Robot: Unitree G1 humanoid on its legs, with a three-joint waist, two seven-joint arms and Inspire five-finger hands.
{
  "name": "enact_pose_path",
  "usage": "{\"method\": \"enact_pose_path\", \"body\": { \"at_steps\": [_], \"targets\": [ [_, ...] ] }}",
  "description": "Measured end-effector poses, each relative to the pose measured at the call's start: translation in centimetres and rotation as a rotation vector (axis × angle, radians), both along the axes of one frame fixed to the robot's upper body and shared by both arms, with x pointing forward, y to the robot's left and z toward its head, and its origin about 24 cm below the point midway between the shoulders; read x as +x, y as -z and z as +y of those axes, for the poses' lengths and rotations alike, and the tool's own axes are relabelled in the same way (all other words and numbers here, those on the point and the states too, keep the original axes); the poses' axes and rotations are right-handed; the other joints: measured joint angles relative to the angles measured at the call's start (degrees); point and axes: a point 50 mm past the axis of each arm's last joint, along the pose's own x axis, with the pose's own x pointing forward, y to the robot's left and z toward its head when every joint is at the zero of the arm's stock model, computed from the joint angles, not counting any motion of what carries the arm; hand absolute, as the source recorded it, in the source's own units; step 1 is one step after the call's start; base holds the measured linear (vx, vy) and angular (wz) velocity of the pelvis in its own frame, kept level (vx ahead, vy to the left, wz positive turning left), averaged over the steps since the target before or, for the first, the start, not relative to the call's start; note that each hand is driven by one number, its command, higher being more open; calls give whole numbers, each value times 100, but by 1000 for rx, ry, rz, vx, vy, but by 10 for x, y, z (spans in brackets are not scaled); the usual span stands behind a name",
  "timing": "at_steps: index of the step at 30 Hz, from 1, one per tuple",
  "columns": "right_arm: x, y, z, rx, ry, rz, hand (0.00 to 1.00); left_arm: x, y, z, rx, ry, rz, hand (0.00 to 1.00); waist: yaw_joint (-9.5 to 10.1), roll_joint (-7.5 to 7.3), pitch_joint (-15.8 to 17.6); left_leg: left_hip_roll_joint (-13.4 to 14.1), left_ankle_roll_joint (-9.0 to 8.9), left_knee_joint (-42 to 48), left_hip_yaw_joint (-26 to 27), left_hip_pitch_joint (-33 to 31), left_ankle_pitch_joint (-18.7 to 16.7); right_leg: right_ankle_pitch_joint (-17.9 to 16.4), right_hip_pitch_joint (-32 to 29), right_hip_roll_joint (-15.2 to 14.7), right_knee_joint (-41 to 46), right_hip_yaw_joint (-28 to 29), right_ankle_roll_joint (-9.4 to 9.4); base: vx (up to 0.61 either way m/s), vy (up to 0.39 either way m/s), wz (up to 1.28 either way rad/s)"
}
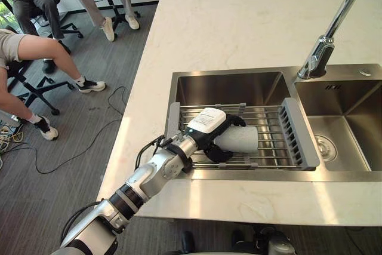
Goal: Walk over to the sink, pick up the cup, carry it to the dishwasher, place the cup inside the dishwasher, then close the dishwasher door
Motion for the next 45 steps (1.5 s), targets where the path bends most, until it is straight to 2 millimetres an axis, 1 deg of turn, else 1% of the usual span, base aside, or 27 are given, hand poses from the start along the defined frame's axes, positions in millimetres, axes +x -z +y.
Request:
{"method": "enact_pose_path", "body": {
  "at_steps": [9,14,16,17,19,21,24,26,27,30,34,35,38,40,42,43,45],
  "targets": [
    [0,0,1,2,1,-1,100,0,-1,1,-15,-5,2,0,-15,2,1,4,0,0,9,-17,0,2,-16,3,17,12,2,0,0,0],
    [1,-1,1,4,1,-9,100,-6,0,10,-76,-42,25,0,-1,2,1,11,0,1,28,-17,0,5,-21,7,29,33,5,0,0,-1],
    [0,-1,1,4,3,-7,100,-11,-5,11,-107,-46,14,0,36,3,1,42,-2,2,52,-19,-4,6,-21,5,29,85,6,0,0,-5],
    [-2,0,1,4,6,-4,100,-15,-10,9,-136,-33,6,0,96,3,1,42,-1,2,69,-18,-8,7,-21,3,30,103,6,0,0,-5],
    [-3,-1,1,2,9,-5,100,-21,-20,7,-190,-18,-22,0,145,2,0,39,2,2,70,-18,-10,8,-20,0,31,107,8,0,0,-2],
    [-4,-1,1,0,13,-6,100,-27,-34,6,-298,-15,-44,0,193,3,-3,37,2,2,71,-12,-10,8,-14,-2,32,109,8,0,0,0],
    [-5,-1,0,-4,18,-4,100,-33,-49,6,-433,-23,-71,0,260,5,-9,44,2,2,70,3,-10,7,2,6,33,110,8,0,0,0],
    [-5,-1,1,-4,19,-5,100,-36,-52,8,-477,-30,-75,0,265,6,-13,46,2,2,68,6,-10,7,6,7,33,108,8,0,0,0],
    [-5,-1,1,-5,21,-4,100,-39,-55,12,-549,-44,-68,0,281,10,-34,45,2,2,66,9,-10,7,10,7,33,107,8,0,0,0],
    [-7,1,0,-4,35,6,100,-45,-55,17,-653,-70,-37,0,383,5,-73,42,2,2,57,19,-10,6,24,5,33,101,8,0,0,0],
    [-17,4,-2,-9,56,38,100,-50,-45,24,-750,-129,29,0,564,-6,-250,33,3,2,2,23,-8,-5,51,1,34,52,13,0,0,6],
    [-18,5,-2,-10,57,43,100,-51,-43,25,-766,-141,37,0,570,-13,-269,31,5,2,-10,23,-7,-7,57,1,34,41,14,0,0,8],
    [-20,7,0,-9,63,54,100,-59,-39,35,-872,-195,77,0,602,-60,-313,30,7,13,-39,33,-5,-12,86,1,34,10,13,-2,-1,6],
    [-22,8,0,-9,66,67,100,-62,-38,38,-947,-210,110,0,666,-91,-342,29,7,17,-55,51,-5,-14,118,0,35,-8,11,-21,-7,3],
    [-26,10,1,-7,68,80,100,-64,-35,43,-1015,-238,140,0,746,-135,-448,29,7,17,-78,67,-5,-26,144,0,35,-32,10,-36,-12,5],
    [-26,10,2,-5,68,81,100,-65,-34,45,-1033,-248,148,0,754,-144,-474,28,7,17,-83,67,-5,-28,146,0,35,-37,9,-26,-10,4],
    [-30,12,3,-3,71,98,100,-67,-30,49,-1085,-278,175,0,837,-171,-530,30,6,17,-90,72,-5,-43,145,-2,66,-41,8,-16,-4,1]
  ]
}}
